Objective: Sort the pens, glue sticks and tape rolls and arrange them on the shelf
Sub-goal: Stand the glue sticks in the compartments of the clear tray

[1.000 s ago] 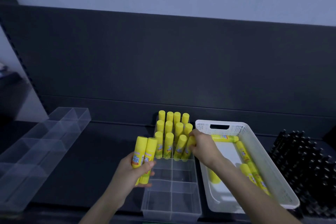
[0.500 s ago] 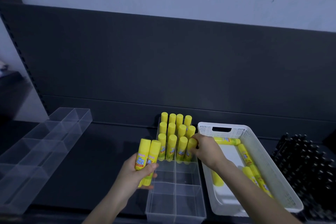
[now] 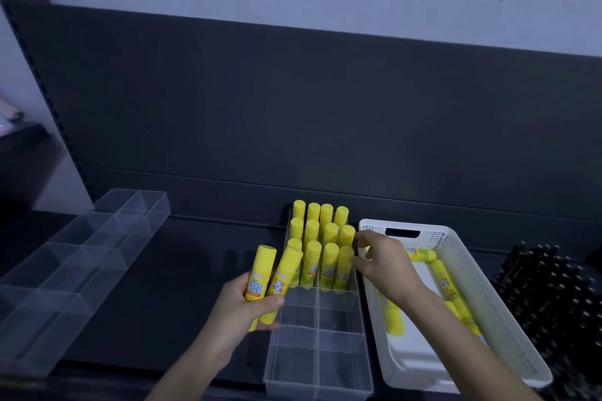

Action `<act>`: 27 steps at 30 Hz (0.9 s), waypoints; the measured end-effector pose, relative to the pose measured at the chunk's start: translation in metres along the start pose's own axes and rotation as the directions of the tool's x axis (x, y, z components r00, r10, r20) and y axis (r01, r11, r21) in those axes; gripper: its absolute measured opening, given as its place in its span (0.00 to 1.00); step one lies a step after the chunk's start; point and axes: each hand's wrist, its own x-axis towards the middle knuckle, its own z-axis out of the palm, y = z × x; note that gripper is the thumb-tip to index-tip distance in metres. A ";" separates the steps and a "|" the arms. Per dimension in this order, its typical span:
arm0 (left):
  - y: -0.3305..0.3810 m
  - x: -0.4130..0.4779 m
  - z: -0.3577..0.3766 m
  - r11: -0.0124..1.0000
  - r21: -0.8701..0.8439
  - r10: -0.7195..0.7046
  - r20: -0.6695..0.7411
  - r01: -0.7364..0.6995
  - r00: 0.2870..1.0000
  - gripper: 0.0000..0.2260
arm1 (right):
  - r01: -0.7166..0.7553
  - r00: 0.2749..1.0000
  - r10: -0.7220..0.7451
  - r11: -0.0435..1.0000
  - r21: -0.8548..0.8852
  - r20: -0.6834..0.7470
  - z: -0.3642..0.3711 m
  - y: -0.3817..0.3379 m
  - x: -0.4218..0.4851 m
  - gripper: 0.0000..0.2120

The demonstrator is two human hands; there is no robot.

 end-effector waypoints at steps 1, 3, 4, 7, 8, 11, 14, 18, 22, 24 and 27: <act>0.001 0.000 0.000 1.000 -0.009 0.003 -0.003 -0.003 1.000 0.10 | 0.009 1.000 -0.009 1.000 0.026 -0.026 -0.003 -0.004 -0.003 0.17; 0.002 0.001 0.001 0.999 -0.035 0.009 -0.008 -0.009 1.000 0.10 | 0.023 0.999 -0.018 0.992 0.128 -0.042 -0.006 -0.014 -0.010 0.15; 0.002 0.001 0.002 0.999 -0.050 0.009 -0.010 -0.010 1.000 0.11 | 0.026 1.000 -0.023 0.977 0.211 -0.018 -0.005 -0.021 -0.015 0.13; 0.002 0.002 0.003 0.997 -0.075 0.011 0.000 -0.011 1.000 0.12 | 0.026 0.989 -0.092 0.876 0.481 0.115 0.000 -0.041 -0.026 0.08; 0.002 0.003 0.003 0.997 -0.075 0.014 0.006 -0.014 1.000 0.12 | 0.022 0.982 -0.120 0.835 0.549 0.144 0.002 -0.046 -0.028 0.08; 0.002 0.005 0.003 0.997 -0.069 0.025 0.010 -0.024 1.000 0.13 | 0.044 0.969 -0.192 0.758 0.650 0.158 0.008 -0.057 -0.028 0.07; 0.001 0.006 0.002 0.998 -0.061 0.031 0.016 -0.030 0.999 0.12 | 0.058 0.966 -0.212 0.738 0.672 0.149 0.015 -0.063 -0.026 0.02; 0.001 0.008 -0.003 0.992 0.079 0.099 -0.002 -0.099 0.995 0.09 | 0.021 0.984 -0.137 0.728 0.685 0.115 0.021 -0.063 -0.024 0.06; -0.002 0.011 -0.021 0.970 0.203 0.162 -0.130 -0.133 0.978 0.05 | 0.036 0.996 -0.067 0.893 0.448 0.052 0.035 -0.050 -0.019 0.05; -0.003 0.009 -0.025 0.968 0.211 0.163 -0.120 -0.135 0.979 0.09 | 0.028 0.990 -0.078 0.923 0.384 0.116 0.046 -0.046 -0.021 0.03; -0.005 0.006 -0.025 0.983 0.152 0.122 -0.090 -0.107 0.988 0.13 | 0.057 0.983 -0.110 0.943 0.328 0.144 0.056 -0.046 -0.024 0.08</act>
